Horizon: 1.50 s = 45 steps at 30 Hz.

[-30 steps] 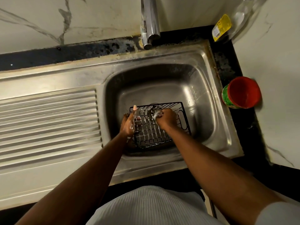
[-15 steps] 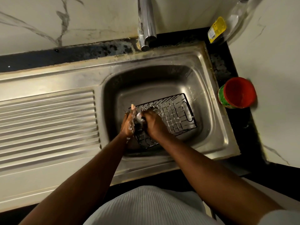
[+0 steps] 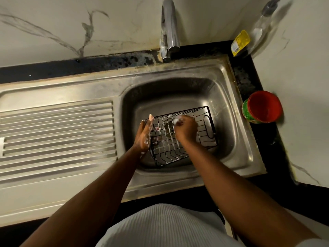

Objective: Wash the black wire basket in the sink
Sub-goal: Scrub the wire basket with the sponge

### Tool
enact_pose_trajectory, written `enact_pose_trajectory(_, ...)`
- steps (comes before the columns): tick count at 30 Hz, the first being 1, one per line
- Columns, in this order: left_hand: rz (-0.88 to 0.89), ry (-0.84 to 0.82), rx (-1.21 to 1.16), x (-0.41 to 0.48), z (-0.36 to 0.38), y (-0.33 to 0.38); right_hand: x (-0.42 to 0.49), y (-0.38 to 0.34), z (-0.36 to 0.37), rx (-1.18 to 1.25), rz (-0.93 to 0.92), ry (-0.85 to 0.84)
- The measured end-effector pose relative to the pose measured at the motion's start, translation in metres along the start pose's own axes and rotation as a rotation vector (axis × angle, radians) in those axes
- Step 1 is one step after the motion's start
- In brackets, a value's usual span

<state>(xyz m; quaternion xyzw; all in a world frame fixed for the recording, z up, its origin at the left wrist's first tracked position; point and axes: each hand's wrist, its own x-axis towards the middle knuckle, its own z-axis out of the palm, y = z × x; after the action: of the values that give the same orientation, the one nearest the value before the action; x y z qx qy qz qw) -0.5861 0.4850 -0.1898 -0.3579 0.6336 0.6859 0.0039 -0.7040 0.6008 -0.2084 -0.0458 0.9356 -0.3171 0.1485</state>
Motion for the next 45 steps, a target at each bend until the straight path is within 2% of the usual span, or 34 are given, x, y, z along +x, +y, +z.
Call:
enact_pose_trajectory(3,-0.121,0.025,-0.065,-0.002,0.011,0.013,-0.038,-0.028,0.022,0.051,-0.221,-0.160)
enact_pose_trajectory(6,-0.236,0.063,-0.221,0.000,0.018,0.015,-0.038,-0.033,0.017,0.009,-0.432,-0.281)
enact_pose_trajectory(8,-0.268,0.059,-0.313,-0.002,0.017,0.014,-0.028,-0.030,0.005,0.025,-0.540,-0.369)
enact_pose_trajectory(10,-0.248,0.040,-0.300,-0.007,0.023,0.025,-0.027,-0.025,-0.002,0.029,-0.585,-0.381)
enact_pose_trajectory(13,-0.166,0.027,-0.200,-0.004,0.030,0.028,-0.030,-0.023,0.000,-0.018,-0.566,-0.302)
enact_pose_trajectory(17,-0.074,0.032,-0.215,-0.006,0.020,0.034,-0.005,0.001,-0.023,-0.088,-0.549,-0.150)
enact_pose_trajectory(20,-0.089,0.037,-0.192,-0.003,0.007,0.031,0.030,0.040,-0.051,-0.203,-0.276,0.015)
enact_pose_trajectory(22,-0.052,0.060,-0.187,-0.004,0.003,0.025,0.038,0.043,-0.052,-0.279,-0.140,0.008)
enact_pose_trajectory(25,-0.048,0.092,-0.287,-0.002,0.007,0.023,0.028,0.020,-0.045,-0.197,-0.033,-0.033)
enact_pose_trajectory(27,-0.038,0.136,-0.321,0.001,0.004,0.020,0.014,0.004,-0.042,-0.090,-0.092,-0.107)
enact_pose_trajectory(30,0.025,0.145,-0.240,0.005,0.000,0.019,-0.024,-0.019,-0.022,0.015,-0.285,-0.455)
enact_pose_trajectory(32,-0.008,0.137,-0.187,0.009,0.002,0.026,-0.043,-0.029,-0.006,-0.070,-0.407,-0.638)
enact_pose_trajectory(36,0.076,0.129,-0.265,0.008,0.002,0.029,-0.023,-0.026,-0.025,-0.331,-0.448,-0.792)
enact_pose_trajectory(38,0.076,0.121,-0.297,0.008,-0.001,0.026,-0.008,-0.019,-0.048,-0.430,-0.476,-0.725)
enact_pose_trajectory(42,0.094,0.150,-0.325,0.009,-0.006,0.039,0.026,-0.003,-0.090,-0.782,-0.526,-0.334)
enact_pose_trajectory(45,0.170,0.117,-0.283,0.009,-0.005,0.043,0.035,0.001,-0.097,-0.874,-0.458,-0.396)
